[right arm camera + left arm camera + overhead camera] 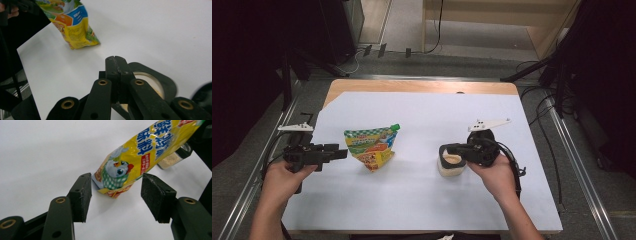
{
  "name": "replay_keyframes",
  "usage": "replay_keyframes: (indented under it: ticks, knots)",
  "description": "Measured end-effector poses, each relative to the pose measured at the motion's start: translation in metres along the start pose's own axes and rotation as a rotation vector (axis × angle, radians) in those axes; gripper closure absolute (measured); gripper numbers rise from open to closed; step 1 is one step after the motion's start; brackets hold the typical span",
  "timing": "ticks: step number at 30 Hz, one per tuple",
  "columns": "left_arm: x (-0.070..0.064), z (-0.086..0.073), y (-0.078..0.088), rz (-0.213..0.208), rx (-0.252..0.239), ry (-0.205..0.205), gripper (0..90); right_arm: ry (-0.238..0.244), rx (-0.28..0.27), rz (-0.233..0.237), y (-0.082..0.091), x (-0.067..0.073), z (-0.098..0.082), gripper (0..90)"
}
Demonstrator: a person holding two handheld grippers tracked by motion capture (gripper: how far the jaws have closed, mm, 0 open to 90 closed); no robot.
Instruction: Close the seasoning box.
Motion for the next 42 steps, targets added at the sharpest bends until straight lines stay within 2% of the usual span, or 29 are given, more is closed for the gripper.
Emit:
replay_keyframes:
  ticks: [11, 17, 23, 28, 34, 37, 42]
  knots:
    - [0.009, -0.003, -0.003, 0.016, -0.005, 0.02, 42.5, -0.034, -0.065, -0.074, 0.037, -0.025, 0.005, 90.0]
    - [0.01, -0.003, -0.006, 0.021, -0.008, 0.012, 42.1, -0.068, -0.1, -0.119, 0.056, -0.039, 0.001, 90.0]
    - [0.01, -0.003, -0.007, 0.024, -0.009, 0.011, 41.9, -0.09, -0.121, -0.146, 0.068, -0.048, -0.001, 90.0]
    - [0.01, -0.003, -0.008, 0.026, -0.009, 0.006, 41.9, -0.099, -0.089, -0.176, 0.064, -0.055, -0.008, 90.0]
    - [0.01, -0.003, -0.01, 0.028, -0.005, 0.002, 41.7, -0.137, -0.052, -0.142, 0.048, -0.061, -0.019, 90.0]
    - [0.01, -0.003, -0.01, 0.028, -0.005, -0.003, 41.6, -0.13, -0.025, -0.14, 0.04, -0.059, -0.021, 90.0]
    - [0.01, -0.003, -0.01, 0.03, -0.005, 0.0, 41.6, -0.129, -0.022, -0.129, 0.036, -0.057, -0.022, 90.0]
Point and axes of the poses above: each handheld gripper's, and its own axes: y roughly backward along the jaws, z roughly out of its top, x roughly to its left, the point moved 3 cm from there along -y, roughly forward along the jaws, and after that the axes turned 8 degrees about y, right-handed, at the moved point
